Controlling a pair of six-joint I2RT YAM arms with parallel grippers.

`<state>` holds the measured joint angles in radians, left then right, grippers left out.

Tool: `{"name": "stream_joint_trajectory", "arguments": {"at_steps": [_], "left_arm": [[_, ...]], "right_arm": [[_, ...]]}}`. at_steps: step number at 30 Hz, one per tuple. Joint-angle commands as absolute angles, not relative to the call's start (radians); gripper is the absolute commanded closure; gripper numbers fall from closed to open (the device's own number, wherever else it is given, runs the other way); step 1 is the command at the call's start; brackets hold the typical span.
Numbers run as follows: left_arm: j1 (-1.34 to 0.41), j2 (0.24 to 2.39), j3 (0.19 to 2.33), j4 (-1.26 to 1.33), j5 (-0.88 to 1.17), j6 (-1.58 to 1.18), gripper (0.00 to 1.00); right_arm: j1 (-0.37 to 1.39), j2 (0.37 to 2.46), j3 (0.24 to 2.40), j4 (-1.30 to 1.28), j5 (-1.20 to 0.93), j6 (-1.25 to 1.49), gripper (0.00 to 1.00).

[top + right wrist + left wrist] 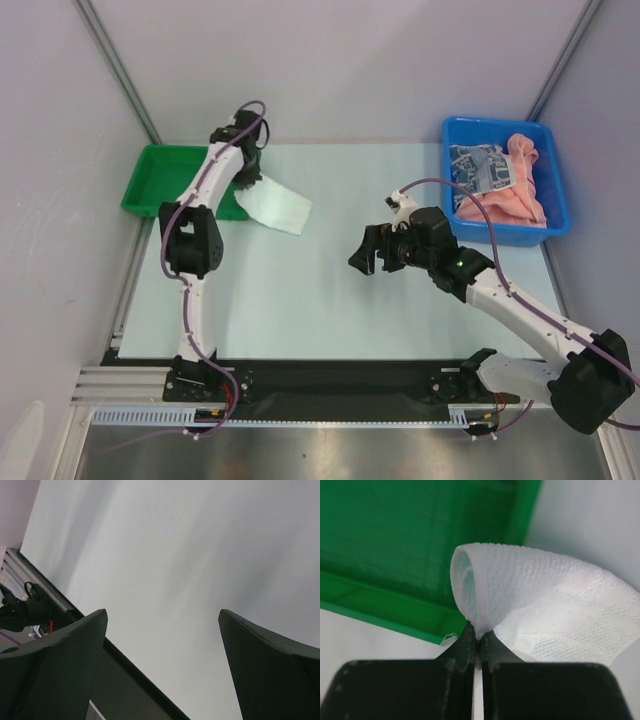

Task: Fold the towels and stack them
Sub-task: Neatly place the folded towel into the bin

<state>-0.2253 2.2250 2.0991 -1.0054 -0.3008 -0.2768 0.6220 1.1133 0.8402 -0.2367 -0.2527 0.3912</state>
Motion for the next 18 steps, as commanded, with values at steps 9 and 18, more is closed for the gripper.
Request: {"name": "stream_joint_trajectory", "arguments": {"at_steps": [9,18], "left_arm": [[-0.005,2.298,2.273,-0.856,-0.371,-0.088,1.0],[0.092,2.381,2.283,-0.769,-0.442,0.049,1.0]], "right_arm": [[0.554,1.21,0.936,-0.264,-0.268,0.269,0.0],[0.496,1.215,0.93,-0.245,-0.304,0.258,0.0]]}}
